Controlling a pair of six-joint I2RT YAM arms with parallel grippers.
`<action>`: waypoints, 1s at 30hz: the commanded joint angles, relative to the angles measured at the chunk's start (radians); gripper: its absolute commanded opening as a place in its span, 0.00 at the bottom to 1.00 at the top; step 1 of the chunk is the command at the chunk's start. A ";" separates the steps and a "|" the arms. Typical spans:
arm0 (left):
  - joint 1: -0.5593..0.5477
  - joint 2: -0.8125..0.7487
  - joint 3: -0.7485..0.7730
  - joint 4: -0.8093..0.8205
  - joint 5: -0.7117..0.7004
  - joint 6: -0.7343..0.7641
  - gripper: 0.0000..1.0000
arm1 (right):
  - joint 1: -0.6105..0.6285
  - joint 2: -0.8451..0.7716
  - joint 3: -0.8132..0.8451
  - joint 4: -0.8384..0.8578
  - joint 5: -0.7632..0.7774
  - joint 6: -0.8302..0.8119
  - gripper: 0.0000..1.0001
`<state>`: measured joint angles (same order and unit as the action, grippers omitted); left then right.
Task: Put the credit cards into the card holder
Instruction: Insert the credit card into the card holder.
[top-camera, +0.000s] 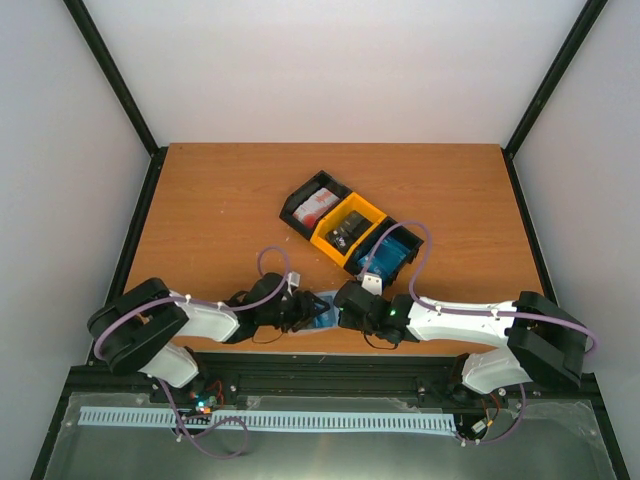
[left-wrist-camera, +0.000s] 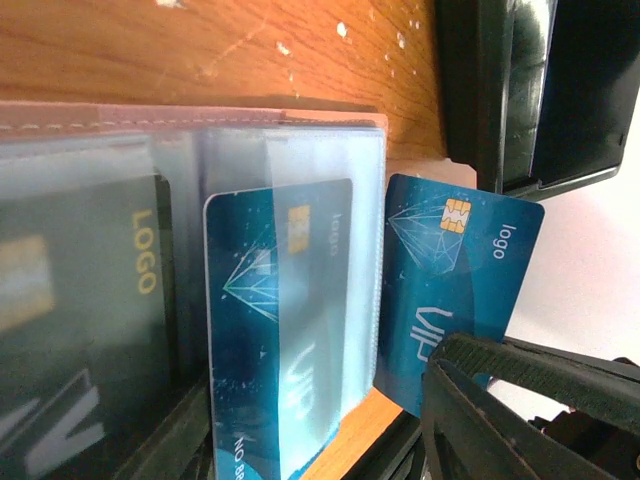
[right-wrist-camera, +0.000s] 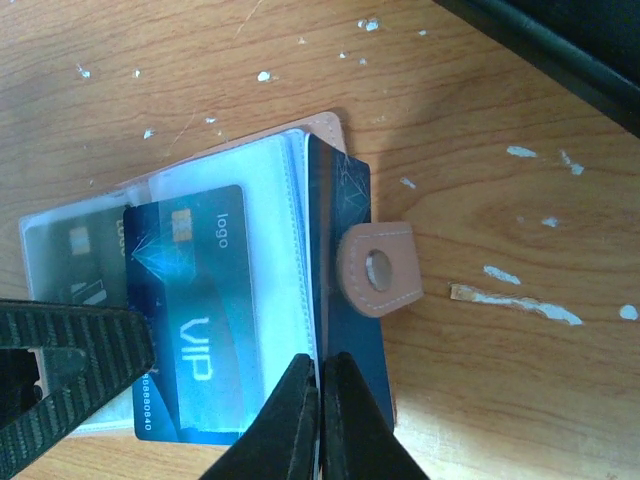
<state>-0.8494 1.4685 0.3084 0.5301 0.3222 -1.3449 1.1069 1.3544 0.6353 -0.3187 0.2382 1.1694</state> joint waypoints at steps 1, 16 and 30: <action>-0.007 0.054 0.047 -0.098 -0.026 0.044 0.55 | 0.022 0.027 -0.040 -0.031 -0.097 -0.012 0.03; -0.009 0.034 0.084 -0.180 -0.075 0.078 0.55 | 0.022 -0.003 -0.004 -0.127 -0.046 -0.063 0.03; -0.009 -0.033 0.189 -0.498 -0.112 0.145 0.70 | 0.022 0.015 0.108 -0.271 -0.004 -0.215 0.03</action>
<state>-0.8501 1.4361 0.4713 0.1894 0.2520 -1.2316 1.1183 1.3537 0.7158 -0.5556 0.2272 0.9771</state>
